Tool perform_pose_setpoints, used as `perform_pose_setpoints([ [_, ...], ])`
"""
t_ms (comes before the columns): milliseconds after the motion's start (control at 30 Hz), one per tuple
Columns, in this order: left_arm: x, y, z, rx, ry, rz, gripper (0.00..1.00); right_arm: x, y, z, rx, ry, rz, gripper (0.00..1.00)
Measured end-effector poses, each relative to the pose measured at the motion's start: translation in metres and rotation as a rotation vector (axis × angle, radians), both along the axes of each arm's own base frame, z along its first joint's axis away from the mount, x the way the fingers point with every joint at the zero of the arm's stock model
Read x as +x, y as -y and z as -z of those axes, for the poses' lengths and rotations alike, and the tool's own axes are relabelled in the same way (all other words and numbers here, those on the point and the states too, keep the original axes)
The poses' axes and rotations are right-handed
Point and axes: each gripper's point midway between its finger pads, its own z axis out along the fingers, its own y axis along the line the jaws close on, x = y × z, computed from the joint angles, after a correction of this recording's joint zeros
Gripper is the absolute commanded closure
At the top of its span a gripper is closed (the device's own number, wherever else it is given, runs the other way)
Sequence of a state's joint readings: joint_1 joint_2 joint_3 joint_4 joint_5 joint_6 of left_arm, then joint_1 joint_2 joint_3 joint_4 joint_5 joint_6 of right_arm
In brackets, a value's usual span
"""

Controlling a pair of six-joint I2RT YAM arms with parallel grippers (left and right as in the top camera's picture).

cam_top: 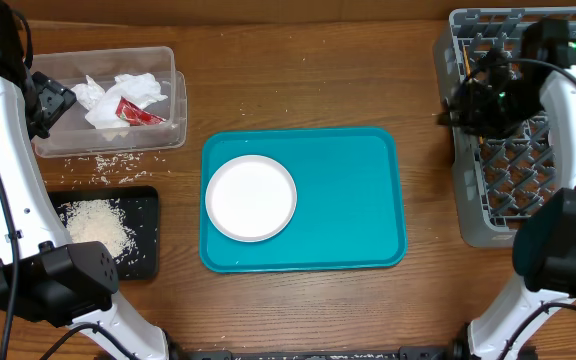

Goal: Sort waste into correct bins and load items into the dishwasher
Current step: 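Move the right gripper to the white plate and grasp its rim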

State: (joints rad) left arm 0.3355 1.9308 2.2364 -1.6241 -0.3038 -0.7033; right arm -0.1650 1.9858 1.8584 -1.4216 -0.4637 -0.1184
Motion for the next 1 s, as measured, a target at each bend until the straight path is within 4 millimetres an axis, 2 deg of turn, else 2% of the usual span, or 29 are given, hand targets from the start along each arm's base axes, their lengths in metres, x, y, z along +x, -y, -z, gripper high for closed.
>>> perform_pose_setpoints([
  [167, 0.000, 0.000, 0.000, 0.000, 0.000, 0.000, 0.00, -0.017, -0.083, -0.012, 0.124, -0.027, -0.161, 0.00],
  [300, 0.000, 0.000, 0.000, 0.000, 0.000, 0.000, 0.00, -0.027, -0.153, -0.018, 0.175, 0.020, -0.331, 0.00],
  [367, 0.000, 0.000, 0.000, 0.000, 0.000, 0.000, 0.00, -0.035, -0.178, -0.018, 0.170, 0.031, -0.395, 0.00],
  [500, 0.000, 0.000, 0.000, 0.000, 0.000, 0.000, 0.00, -0.049, -0.205, -0.005, 0.040, 0.009, -0.423, 0.00],
  [700, 0.000, 0.000, 0.000, 0.000, 0.000, 0.000, 0.00, -0.056, -0.222, 0.023, -0.191, -0.034, -0.317, 0.00],
  [833, 0.000, 0.000, 0.000, 0.000, 0.000, 0.000, 0.00, -0.060, -0.237, 0.056, -0.270, -0.094, -0.272, 0.02],
  [1000, 0.000, 0.000, 0.000, 0.000, 0.000, 0.000, 0.00, -0.072, -0.259, 0.097, -0.333, -0.156, -0.267, 0.10],
])
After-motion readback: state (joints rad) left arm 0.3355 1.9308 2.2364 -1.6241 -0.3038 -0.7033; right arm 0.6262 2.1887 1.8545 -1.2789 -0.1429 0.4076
